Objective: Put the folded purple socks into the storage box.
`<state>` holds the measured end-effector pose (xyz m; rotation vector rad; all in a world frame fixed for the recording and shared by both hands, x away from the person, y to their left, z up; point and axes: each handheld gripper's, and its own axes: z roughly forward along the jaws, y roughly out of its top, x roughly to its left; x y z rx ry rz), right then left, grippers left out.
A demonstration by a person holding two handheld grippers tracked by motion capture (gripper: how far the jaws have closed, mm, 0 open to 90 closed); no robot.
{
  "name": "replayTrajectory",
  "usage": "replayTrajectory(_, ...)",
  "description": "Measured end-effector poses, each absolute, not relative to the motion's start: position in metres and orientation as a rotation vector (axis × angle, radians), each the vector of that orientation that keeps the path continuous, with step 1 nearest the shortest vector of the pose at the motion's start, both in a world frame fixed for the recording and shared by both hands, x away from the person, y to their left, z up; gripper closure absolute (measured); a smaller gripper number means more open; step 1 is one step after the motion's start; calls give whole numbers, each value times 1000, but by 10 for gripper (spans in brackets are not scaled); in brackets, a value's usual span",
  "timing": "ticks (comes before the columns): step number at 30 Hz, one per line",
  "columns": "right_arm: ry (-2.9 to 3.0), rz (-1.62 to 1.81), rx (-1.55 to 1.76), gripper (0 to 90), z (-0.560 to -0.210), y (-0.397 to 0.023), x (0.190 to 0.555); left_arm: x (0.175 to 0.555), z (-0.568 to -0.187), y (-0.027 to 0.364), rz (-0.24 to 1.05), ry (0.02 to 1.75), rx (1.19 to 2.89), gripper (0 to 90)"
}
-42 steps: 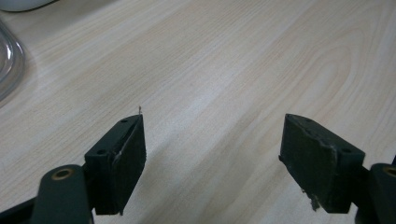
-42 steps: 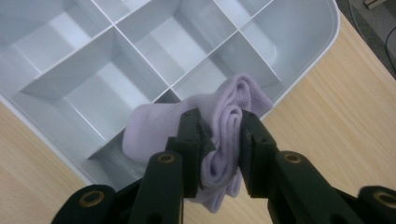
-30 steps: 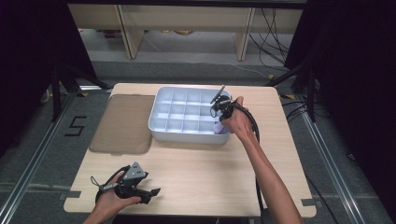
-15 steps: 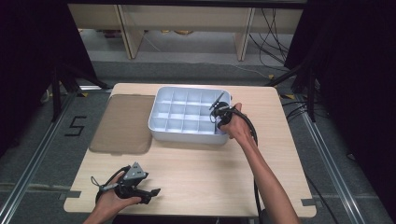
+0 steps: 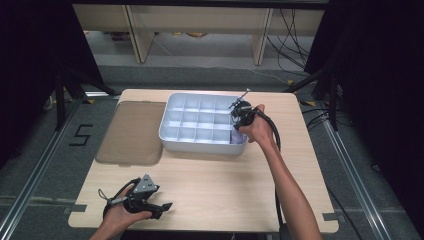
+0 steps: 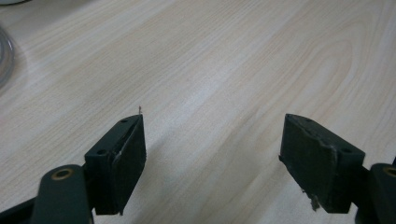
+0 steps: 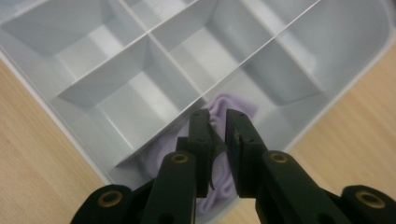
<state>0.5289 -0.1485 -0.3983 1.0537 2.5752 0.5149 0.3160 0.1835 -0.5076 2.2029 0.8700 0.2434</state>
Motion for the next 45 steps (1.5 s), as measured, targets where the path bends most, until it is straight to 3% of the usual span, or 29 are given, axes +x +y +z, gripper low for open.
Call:
replayTrajectory(11, 2697, 354, 1028, 840, -445, -135, 536, 316, -507, 184, 249, 853, 2218, 222)
replayTrajectory(19, 2715, 337, 1028, 833, -446, -134, 539, 316, -507, 184, 260, 852, 2228, 222)
replayTrajectory(31, 2600, 589, 1070, 753, -394, -163, 521, 316, -508, 183, 234, 877, 2195, 222)
replayTrajectory(45, 2544, 695, 1111, 639, -386, -176, 504, 319, -507, 186, 264, 867, 2216, 222)
